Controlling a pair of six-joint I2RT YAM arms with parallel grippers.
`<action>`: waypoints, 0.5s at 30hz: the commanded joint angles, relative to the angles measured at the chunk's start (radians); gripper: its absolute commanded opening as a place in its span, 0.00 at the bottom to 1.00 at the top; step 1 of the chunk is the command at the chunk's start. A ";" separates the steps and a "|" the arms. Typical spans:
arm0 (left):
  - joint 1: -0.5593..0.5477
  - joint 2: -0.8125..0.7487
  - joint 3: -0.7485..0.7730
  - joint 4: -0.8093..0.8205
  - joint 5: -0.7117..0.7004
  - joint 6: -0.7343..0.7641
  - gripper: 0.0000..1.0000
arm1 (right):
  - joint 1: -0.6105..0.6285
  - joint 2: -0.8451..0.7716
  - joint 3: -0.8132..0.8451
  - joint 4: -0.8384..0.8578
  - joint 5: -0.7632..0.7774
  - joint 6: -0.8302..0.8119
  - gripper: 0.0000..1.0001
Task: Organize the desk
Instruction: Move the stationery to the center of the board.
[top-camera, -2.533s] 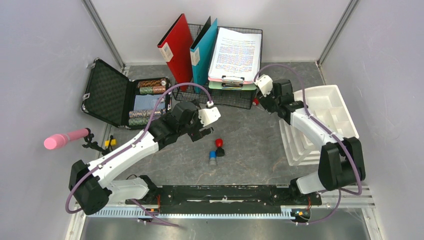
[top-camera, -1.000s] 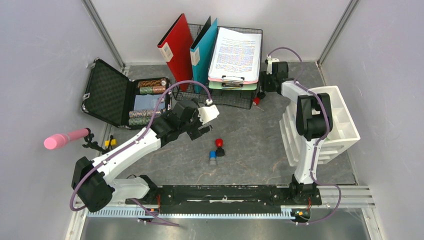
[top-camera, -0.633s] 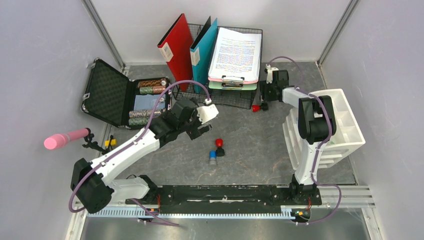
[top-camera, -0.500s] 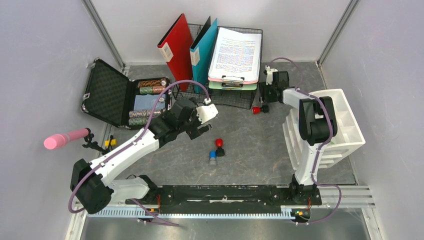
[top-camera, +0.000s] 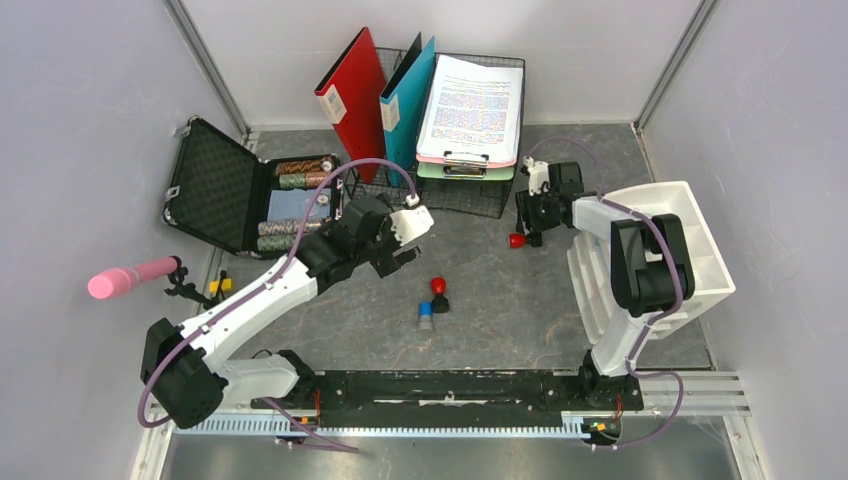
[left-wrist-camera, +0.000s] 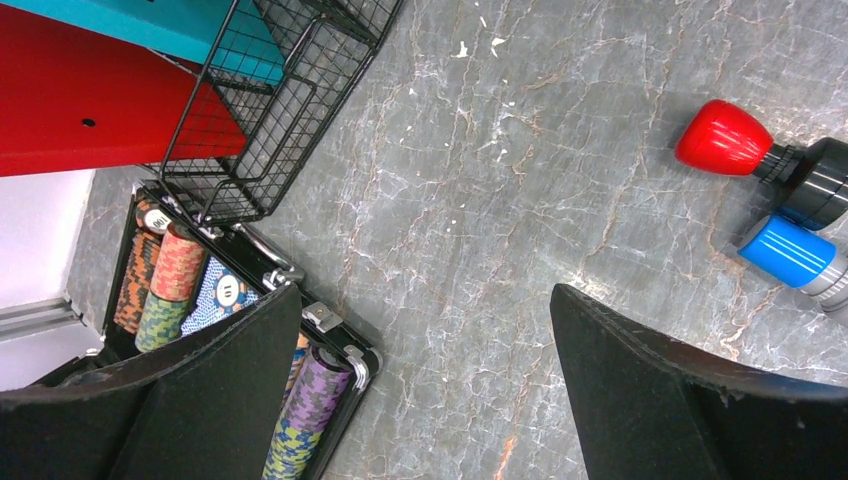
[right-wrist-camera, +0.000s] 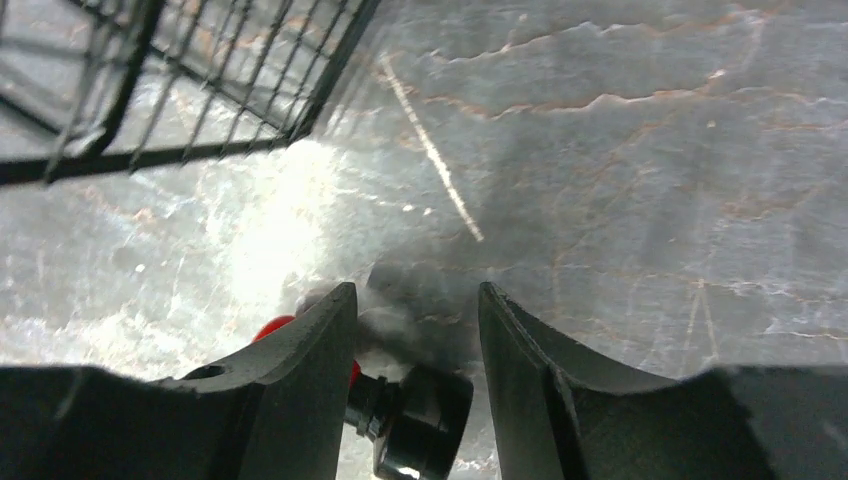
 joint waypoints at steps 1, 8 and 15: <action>0.009 0.002 -0.016 0.030 -0.026 -0.006 1.00 | 0.003 -0.074 -0.016 -0.041 -0.102 -0.092 0.53; 0.013 0.008 -0.014 0.036 -0.015 -0.006 1.00 | 0.015 -0.163 -0.011 -0.109 -0.116 -0.252 0.55; 0.013 0.019 -0.013 0.038 0.006 -0.001 1.00 | 0.024 -0.233 0.086 -0.381 -0.186 -0.556 0.68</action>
